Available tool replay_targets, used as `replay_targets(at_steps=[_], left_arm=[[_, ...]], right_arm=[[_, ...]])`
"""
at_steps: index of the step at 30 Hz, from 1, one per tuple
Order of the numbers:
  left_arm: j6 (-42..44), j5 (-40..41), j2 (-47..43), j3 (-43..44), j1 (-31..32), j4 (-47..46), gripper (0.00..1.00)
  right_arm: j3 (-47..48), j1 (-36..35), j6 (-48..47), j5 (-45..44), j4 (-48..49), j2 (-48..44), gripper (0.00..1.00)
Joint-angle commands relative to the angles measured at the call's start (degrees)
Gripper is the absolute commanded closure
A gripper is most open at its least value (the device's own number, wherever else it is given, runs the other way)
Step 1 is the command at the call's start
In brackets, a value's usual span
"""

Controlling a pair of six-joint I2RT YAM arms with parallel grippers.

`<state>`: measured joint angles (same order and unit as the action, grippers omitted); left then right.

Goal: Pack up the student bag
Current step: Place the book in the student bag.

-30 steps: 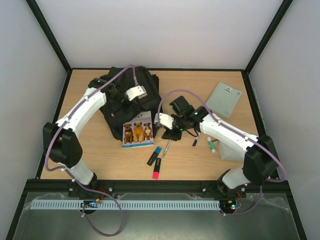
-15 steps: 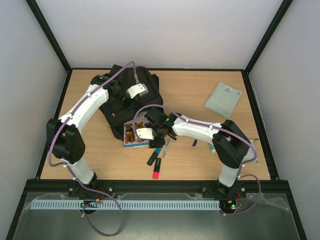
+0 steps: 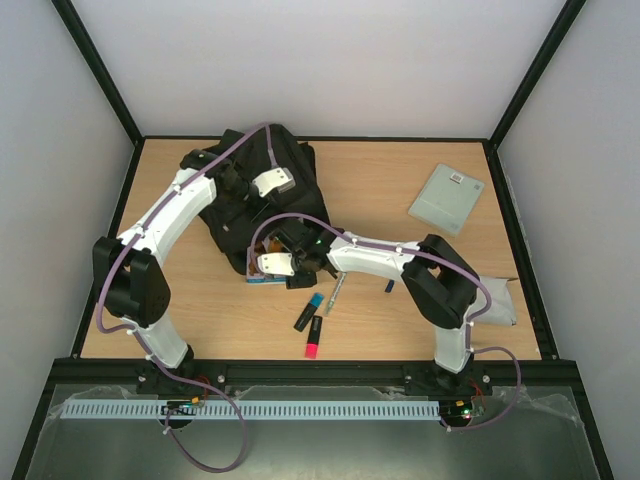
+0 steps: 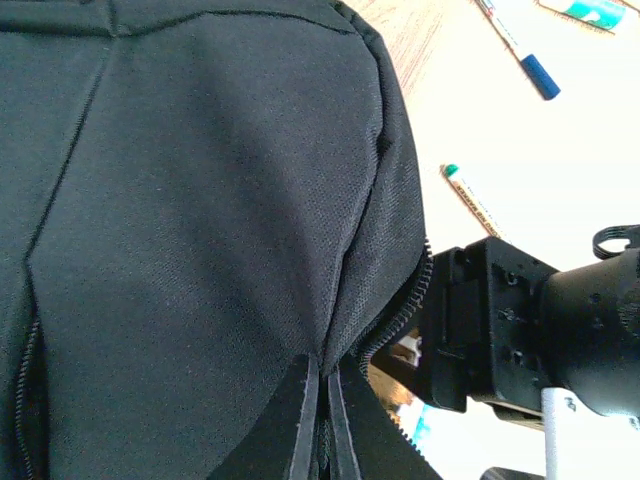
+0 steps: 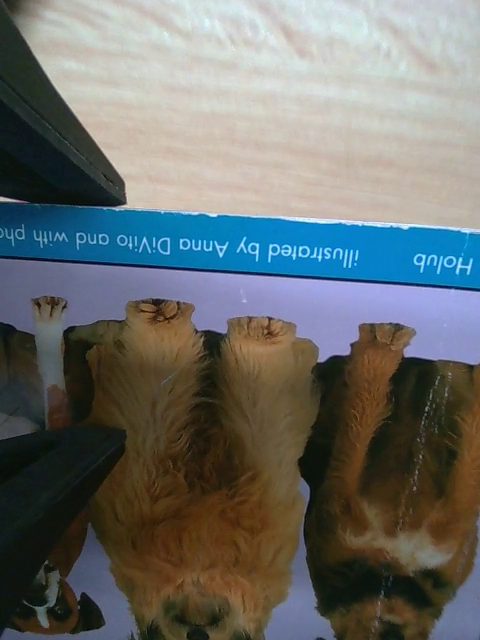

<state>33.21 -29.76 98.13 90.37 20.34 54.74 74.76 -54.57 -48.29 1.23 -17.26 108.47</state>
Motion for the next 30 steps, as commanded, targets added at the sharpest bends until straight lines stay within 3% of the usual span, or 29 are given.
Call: replay_targets(at_steps=[1, 13, 17, 20, 25, 30], left_arm=[[2.33, -3.69, -2.22, 1.26, 0.05, 3.09, 0.98], [6.94, -5.21, -0.88, 3.63, 0.05, 7.85, 0.97], [6.11, -4.59, 0.4, 4.03, 0.05, 7.25, 0.97], [5.16, -3.79, 2.07, 5.54, 0.0, 7.09, 0.98], [5.07, -3.68, 4.01, 7.61, -0.6, 8.2, 0.98], [5.57, -4.24, 4.27, 7.5, -0.64, 9.04, 0.98]], right_arm=[[3.72, 1.2, 0.41, -7.03, 5.31, 1.78, 0.42], [6.46, 2.07, -11.13, -4.34, 2.0, 1.31, 0.53], [7.13, 1.89, -15.33, 0.29, -5.52, -0.18, 0.53], [6.79, 1.38, -14.7, 2.6, -10.4, -1.54, 0.57], [-2.99, 1.98, -11.31, -3.61, -5.1, -7.63, 0.6], [-6.35, 4.7, -4.83, -7.67, -2.71, -12.1, 0.64]])
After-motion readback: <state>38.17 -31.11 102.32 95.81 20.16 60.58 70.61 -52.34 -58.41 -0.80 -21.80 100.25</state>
